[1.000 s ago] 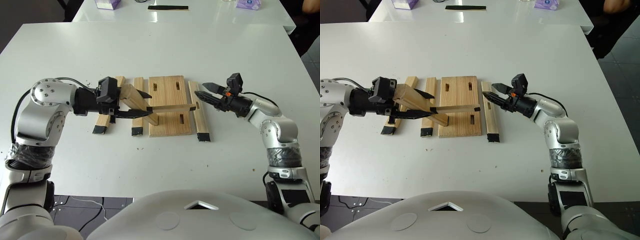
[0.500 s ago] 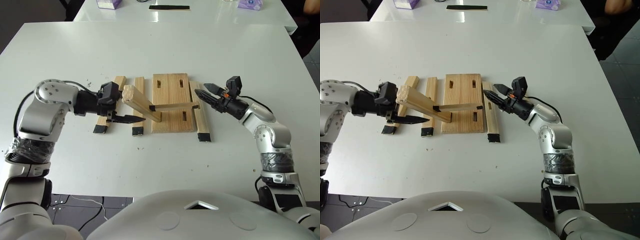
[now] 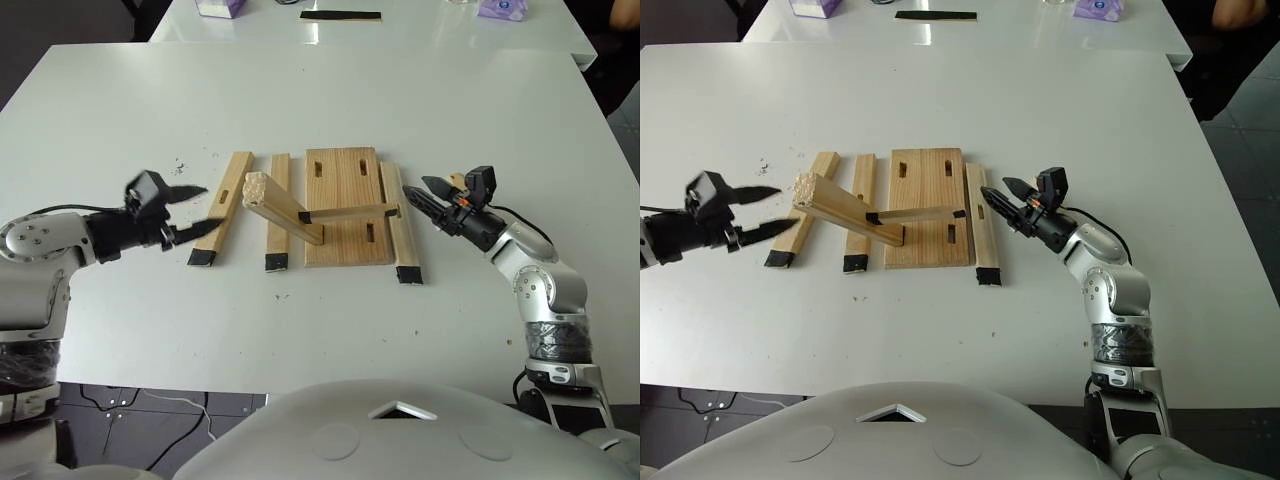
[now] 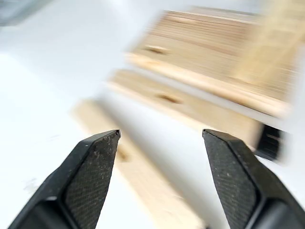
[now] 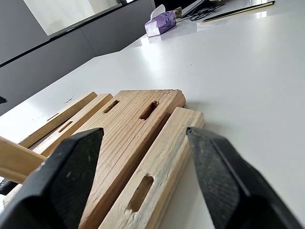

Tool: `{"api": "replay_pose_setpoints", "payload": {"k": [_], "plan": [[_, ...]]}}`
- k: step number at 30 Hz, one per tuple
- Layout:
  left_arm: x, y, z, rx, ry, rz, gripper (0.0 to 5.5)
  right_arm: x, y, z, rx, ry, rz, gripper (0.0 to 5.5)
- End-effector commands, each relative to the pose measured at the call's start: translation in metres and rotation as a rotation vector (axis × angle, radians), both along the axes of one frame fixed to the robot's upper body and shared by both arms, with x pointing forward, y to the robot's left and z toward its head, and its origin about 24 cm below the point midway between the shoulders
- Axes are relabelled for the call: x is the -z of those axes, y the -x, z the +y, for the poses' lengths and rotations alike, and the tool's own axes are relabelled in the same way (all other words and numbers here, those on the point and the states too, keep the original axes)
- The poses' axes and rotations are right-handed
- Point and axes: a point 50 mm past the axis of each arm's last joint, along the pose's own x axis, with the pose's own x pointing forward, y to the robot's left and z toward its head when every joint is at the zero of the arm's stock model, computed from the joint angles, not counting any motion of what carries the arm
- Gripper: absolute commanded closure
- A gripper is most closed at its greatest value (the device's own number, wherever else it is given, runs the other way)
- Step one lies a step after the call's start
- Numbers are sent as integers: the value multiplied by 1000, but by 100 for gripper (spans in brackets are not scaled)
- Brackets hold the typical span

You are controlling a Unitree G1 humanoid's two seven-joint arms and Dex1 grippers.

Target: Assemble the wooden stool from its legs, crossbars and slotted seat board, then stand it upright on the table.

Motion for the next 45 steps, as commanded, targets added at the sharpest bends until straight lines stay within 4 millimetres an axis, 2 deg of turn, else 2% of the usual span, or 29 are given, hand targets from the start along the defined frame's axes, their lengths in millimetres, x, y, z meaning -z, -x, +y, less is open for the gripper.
{"api": "replay_pose_setpoints", "payload": {"k": [1,4,9,22,30,34,38,40,42,45], "plan": [[29,5,-12,-274,95,-20,228,-2,2,-1,28,-5,-12,230],[47,11,-21,-374,170,34,228,-4,0,0,16,7,-14,230],[68,25,-21,-459,234,156,228,-6,-5,-4,36,-12,-9,230],[93,43,-28,-442,158,334,228,1,-2,2,54,-31,12,230],[82,24,-23,-454,147,237,347,6,-5,3,114,-9,52,230],[58,7,-33,-403,170,130,347,-7,-15,-4,166,1,36,230],[19,-13,-30,-420,249,-37,347,-46,-46,-24,291,25,-148,230],[-2,-24,-32,-417,340,-120,347,-59,-66,-30,378,97,-205,230],[-24,-33,-39,-369,500,-202,347,-63,-88,-29,435,181,-225,230],[-45,-38,-46,-252,661,-272,347,-68,-104,-19,416,195,-225,230]]}}
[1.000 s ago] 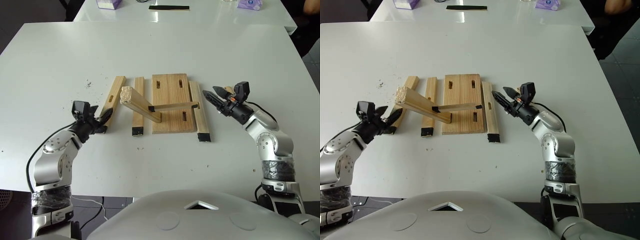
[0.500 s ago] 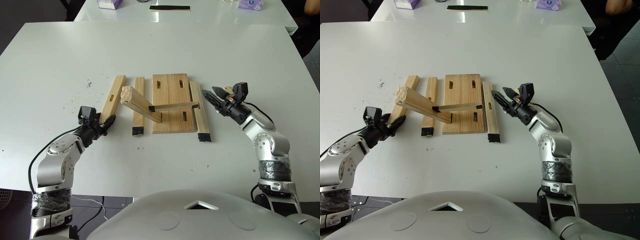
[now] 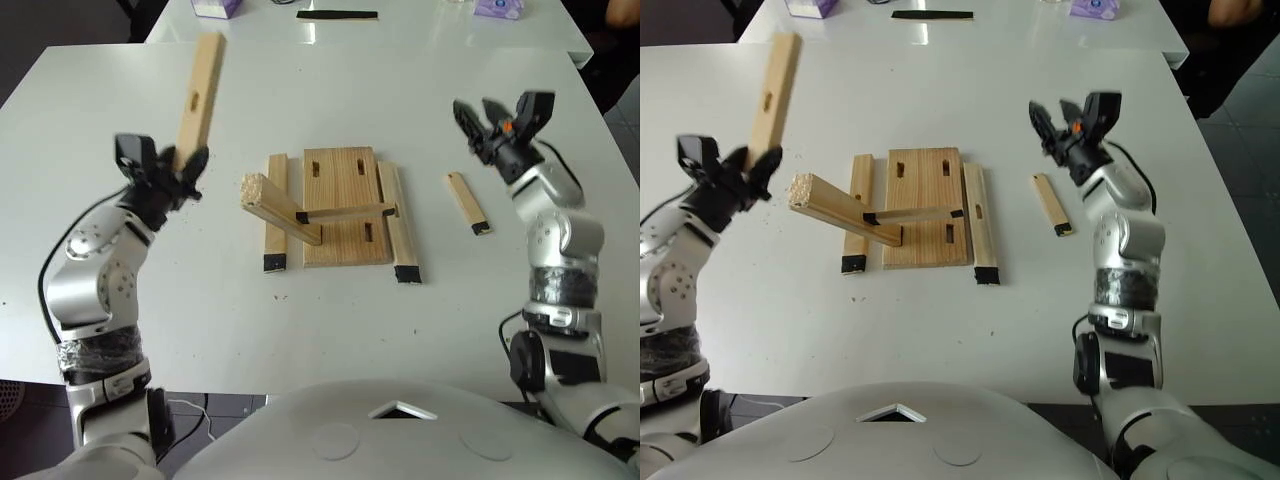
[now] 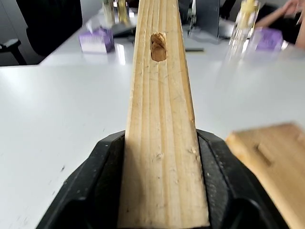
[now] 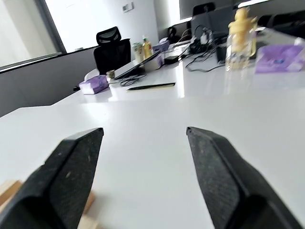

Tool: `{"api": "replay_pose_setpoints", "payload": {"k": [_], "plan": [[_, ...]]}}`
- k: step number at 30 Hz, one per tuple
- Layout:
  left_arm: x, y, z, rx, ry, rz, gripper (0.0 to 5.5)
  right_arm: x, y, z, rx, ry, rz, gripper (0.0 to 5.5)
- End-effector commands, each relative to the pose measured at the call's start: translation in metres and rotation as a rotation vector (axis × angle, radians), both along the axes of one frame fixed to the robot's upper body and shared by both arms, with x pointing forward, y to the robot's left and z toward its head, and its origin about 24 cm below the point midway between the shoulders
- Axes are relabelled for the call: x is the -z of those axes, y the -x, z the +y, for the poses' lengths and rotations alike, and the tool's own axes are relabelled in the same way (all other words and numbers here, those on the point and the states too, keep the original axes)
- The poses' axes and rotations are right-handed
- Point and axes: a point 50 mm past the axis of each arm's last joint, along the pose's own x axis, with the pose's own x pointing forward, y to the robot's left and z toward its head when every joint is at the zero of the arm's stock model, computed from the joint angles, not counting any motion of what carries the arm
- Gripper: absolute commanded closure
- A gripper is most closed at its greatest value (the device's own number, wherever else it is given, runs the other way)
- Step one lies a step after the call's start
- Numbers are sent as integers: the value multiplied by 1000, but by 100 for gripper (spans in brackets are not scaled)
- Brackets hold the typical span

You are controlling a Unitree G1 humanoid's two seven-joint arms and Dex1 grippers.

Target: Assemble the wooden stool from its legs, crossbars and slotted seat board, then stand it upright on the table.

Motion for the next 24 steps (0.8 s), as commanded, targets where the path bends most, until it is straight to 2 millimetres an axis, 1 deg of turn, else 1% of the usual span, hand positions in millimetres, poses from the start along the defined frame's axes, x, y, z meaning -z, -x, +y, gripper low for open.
{"api": "replay_pose_setpoints", "payload": {"k": [1,3,5,6,8,10,11,14,17,19,24], "plan": [[-35,-7,-10,134,169,-187,347,-12,-22,16,-48,-7,-1,230],[-50,-6,-14,217,230,-262,347,-35,-23,30,-181,-104,-53,230],[-65,-1,-21,350,284,-331,347,-67,-16,49,-398,-216,-120,230],[-70,2,-24,414,294,-353,347,-80,-9,57,-512,-256,-134,230],[-76,9,-34,561,273,-360,347,-105,11,70,-772,-312,-151,230],[-79,16,-41,690,228,-337,347,-124,28,75,-970,-322,-168,230],[-79,18,-43,737,207,-322,347,-130,33,75,-1032,-316,-168,230],[-86,22,-48,880,158,-305,347,-143,37,75,-1133,-281,-144,230],[-85,22,-54,967,129,-281,347,-150,43,73,-1211,-290,-136,230],[-83,23,-56,1003,120,-267,347,-152,46,72,-1243,-294,-134,230],[-80,24,-58,1047,118,-248,347,-154,46,71,-1263,-321,-137,230]]}}
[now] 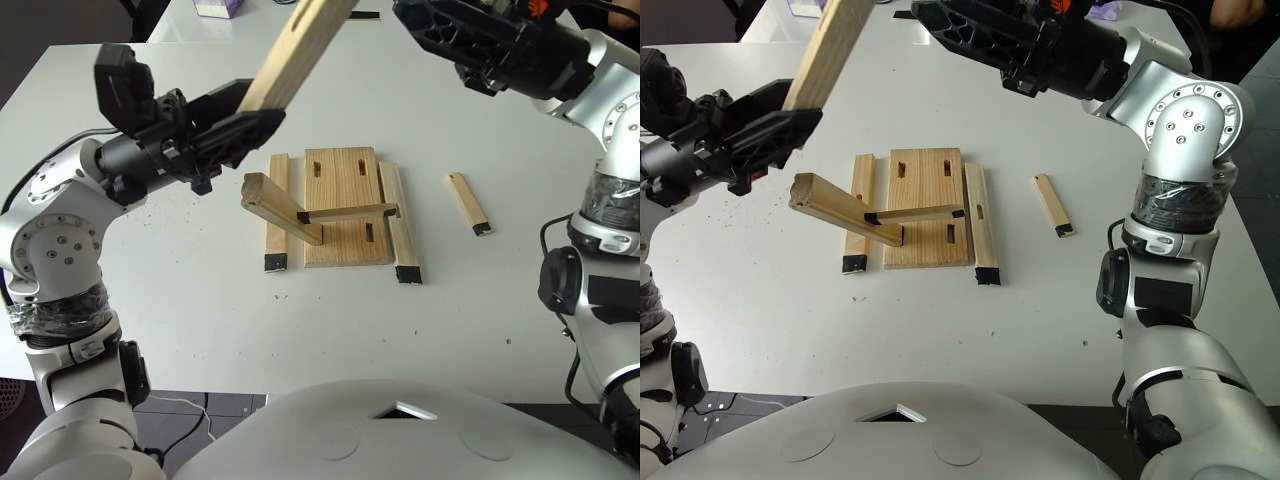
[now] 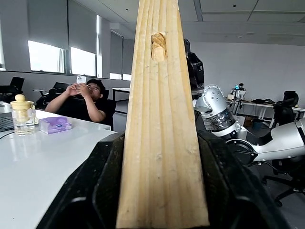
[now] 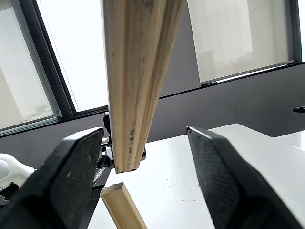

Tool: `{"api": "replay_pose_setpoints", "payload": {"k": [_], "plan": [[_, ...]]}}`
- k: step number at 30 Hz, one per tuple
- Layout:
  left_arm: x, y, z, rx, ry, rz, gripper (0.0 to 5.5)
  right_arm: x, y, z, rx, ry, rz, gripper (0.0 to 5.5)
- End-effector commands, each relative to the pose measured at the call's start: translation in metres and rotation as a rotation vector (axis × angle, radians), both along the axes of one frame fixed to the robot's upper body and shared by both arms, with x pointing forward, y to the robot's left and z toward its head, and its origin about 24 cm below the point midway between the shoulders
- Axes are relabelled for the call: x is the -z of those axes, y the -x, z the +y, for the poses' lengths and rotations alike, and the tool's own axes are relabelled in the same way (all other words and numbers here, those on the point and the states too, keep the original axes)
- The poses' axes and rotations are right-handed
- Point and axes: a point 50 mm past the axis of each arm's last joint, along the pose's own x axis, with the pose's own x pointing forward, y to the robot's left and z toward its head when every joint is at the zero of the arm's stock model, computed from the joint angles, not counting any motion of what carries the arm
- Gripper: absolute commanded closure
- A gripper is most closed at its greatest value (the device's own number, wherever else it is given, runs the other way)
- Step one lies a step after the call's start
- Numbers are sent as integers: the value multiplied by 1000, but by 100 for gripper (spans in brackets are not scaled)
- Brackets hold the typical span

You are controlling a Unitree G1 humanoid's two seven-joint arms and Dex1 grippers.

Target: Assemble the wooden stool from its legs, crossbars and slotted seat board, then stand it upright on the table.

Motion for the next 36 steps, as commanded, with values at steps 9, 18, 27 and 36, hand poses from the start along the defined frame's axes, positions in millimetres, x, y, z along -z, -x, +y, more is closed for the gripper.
{"api": "replay_pose_setpoints", "payload": {"k": [9,18,27,36], "plan": [[5,-1,-4,50,-54,15,347,-24,8,1,-71,-81,-50,230],[3,-1,-12,80,-26,7,347,-12,10,14,-94,-48,-36,230],[3,-2,-15,102,-31,10,347,-6,11,23,-113,-56,-27,253],[3,-4,-15,104,-37,2,347,-5,13,22,-132,-53,-29,345]]}}
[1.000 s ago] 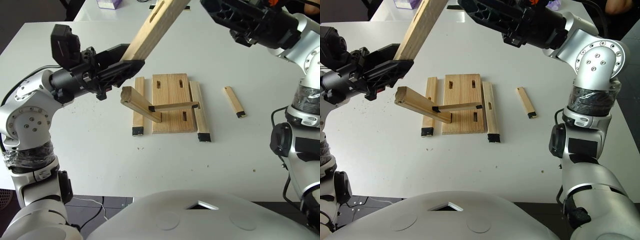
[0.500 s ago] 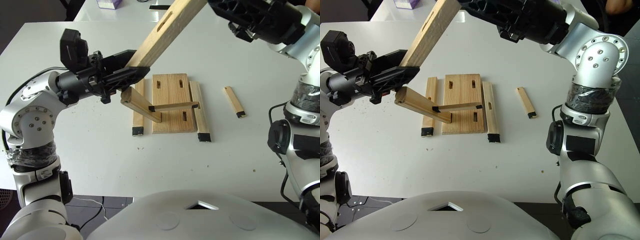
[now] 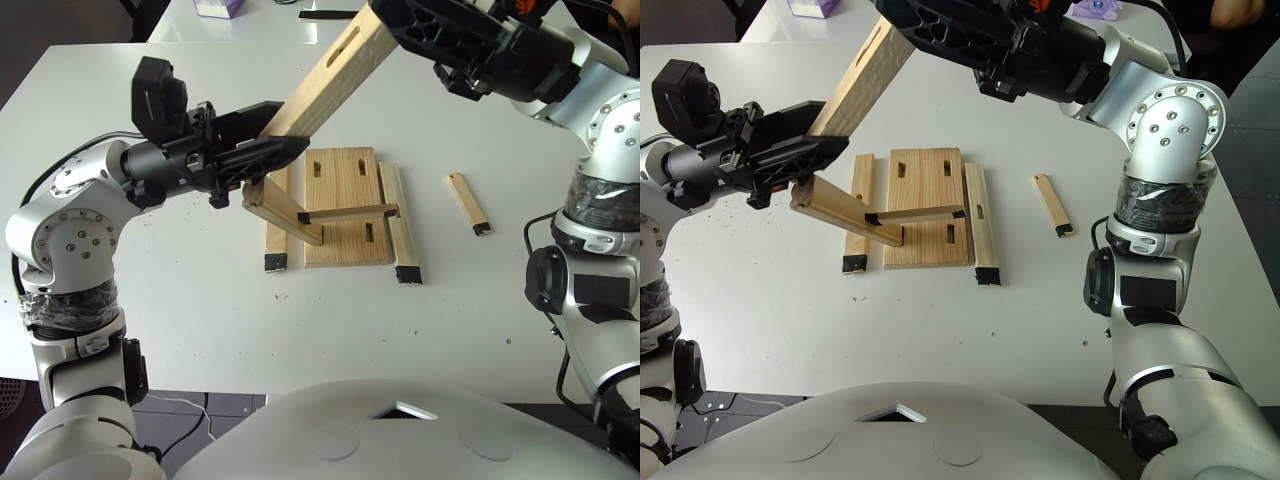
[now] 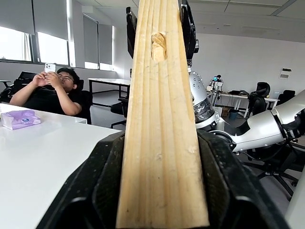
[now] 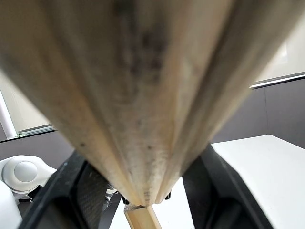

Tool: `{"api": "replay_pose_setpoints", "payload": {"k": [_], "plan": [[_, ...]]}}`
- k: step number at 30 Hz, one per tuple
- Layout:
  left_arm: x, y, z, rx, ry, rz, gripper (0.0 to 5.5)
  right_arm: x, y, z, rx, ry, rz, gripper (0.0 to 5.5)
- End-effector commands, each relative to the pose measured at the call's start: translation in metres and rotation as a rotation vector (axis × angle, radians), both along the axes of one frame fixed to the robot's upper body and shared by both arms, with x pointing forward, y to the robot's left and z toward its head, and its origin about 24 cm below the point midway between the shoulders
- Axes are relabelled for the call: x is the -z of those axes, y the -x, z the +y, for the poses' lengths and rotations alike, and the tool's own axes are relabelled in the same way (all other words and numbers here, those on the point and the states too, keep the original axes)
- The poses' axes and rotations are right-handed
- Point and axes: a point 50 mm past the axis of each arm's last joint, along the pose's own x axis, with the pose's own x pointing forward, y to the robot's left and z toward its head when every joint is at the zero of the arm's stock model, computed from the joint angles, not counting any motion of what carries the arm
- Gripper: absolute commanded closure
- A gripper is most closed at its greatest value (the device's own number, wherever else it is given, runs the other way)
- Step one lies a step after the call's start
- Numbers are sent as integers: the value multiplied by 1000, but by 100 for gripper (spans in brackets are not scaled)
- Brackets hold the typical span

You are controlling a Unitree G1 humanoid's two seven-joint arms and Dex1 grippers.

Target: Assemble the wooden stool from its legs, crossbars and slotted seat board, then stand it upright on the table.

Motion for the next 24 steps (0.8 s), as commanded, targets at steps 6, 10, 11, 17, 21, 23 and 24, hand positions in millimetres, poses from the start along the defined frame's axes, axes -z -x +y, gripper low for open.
{"api": "replay_pose_setpoints", "payload": {"k": [6,10,11,17,21,23,24], "plan": [[-6,-3,-2,-1,-3,-26,347,5,6,4,-32,38,-26,345],[-4,-8,-2,-53,-24,-32,347,5,6,4,-21,29,-30,345],[-3,-11,-2,-70,-30,-26,347,4,5,3,-14,23,-29,345],[-9,-15,2,-97,-27,-20,248,-4,0,-3,53,-26,-33,345],[-16,-15,5,-119,-9,-26,246,-7,-2,-8,101,-51,-39,345],[-17,-14,6,-134,-11,-24,246,-9,-3,-11,122,-65,-44,345],[-17,-14,7,-146,-11,-26,246,-11,-3,-13,139,-72,-50,345]]}}
